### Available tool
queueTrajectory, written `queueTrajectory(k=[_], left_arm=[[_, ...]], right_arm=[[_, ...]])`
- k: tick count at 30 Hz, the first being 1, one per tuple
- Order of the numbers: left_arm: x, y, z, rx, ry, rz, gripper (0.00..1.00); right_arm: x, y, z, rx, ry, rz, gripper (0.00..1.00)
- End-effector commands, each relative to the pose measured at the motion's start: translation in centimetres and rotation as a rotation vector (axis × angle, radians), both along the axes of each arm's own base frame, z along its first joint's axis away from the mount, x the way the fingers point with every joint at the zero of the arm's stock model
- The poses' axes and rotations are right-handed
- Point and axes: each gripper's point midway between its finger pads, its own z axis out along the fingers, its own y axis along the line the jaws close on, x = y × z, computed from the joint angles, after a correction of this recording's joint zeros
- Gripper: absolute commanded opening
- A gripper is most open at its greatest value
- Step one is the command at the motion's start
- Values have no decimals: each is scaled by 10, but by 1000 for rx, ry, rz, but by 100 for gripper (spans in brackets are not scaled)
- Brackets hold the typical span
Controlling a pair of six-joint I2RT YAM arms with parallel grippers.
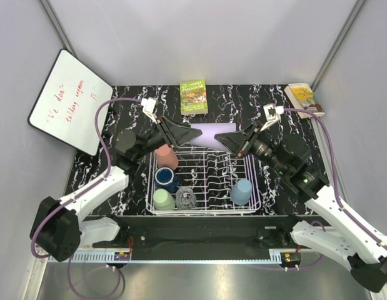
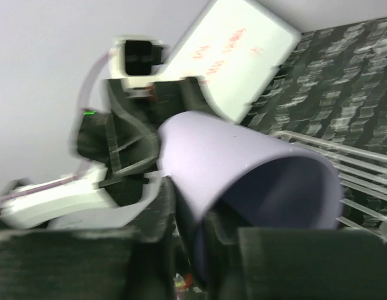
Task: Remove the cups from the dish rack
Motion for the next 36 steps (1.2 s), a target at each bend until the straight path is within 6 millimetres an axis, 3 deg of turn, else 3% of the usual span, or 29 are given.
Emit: queueTrajectory(k=[1,4,7,8,9,11,12,16,20,21,22,24,25,26,27,28,29,30,32,33,34,35,36], left_arm=[[-14,-2,18,-30,-100,-50,0],[-7,-5,14,-13,-77,-43,4],[1,-9,8,33,-53,-30,35],[4,-9,2,64,-38,-21,58],[6,-9,2,73,-36,-13,71],[11,-9,-1,107,-23,7,93],[14,-7,0,117,-21,21,97],[24,-2,-8,205,14,75,99],[39,18,-9,245,18,178,99],[42,23,-10,252,23,204,99],[47,30,-17,275,54,238,99],[54,42,-20,295,61,317,99],[57,48,-30,326,98,344,99],[61,55,-31,342,102,397,99],[63,59,-35,360,114,422,99],[63,64,-45,394,148,442,99],[66,71,-48,412,155,487,99],[68,76,-51,430,167,517,99],[71,91,-66,499,210,587,99],[72,95,-68,519,218,611,99],[71,101,-78,562,250,629,99],[74,109,-81,592,252,673,99],[75,113,-83,609,259,689,99]], right_arm=[[0,7,8,10,-42,29,0],[-2,5,9,10,-51,25,0],[-1,-1,8,0,-56,-2,0],[-1,-2,7,-4,-55,-10,0],[2,-5,5,-15,-52,-28,0],[1,-11,9,-11,-60,-52,0],[4,-14,2,-36,-44,-75,0],[4,-30,7,-60,-56,-141,0],[12,-58,25,-81,-85,-287,0],[15,-63,21,-119,-75,-314,0],[16,-72,33,-118,-85,-355,0],[31,-88,26,-207,-54,-470,0],[33,-95,40,-210,-67,-510,0],[40,-109,39,-257,-63,-587,0],[50,-109,35,-299,-47,-622,0],[54,-115,49,-299,-58,-659,0],[59,-122,50,-330,-50,-712,0],[71,-118,45,-388,-44,-728,0],[80,-122,60,-405,-51,-780,0],[94,-114,51,-467,-44,-783,0],[98,-112,64,-458,-53,-797,0],[104,-111,62,-483,-45,-808,0],[122,-105,48,-547,-23,-814,0]])
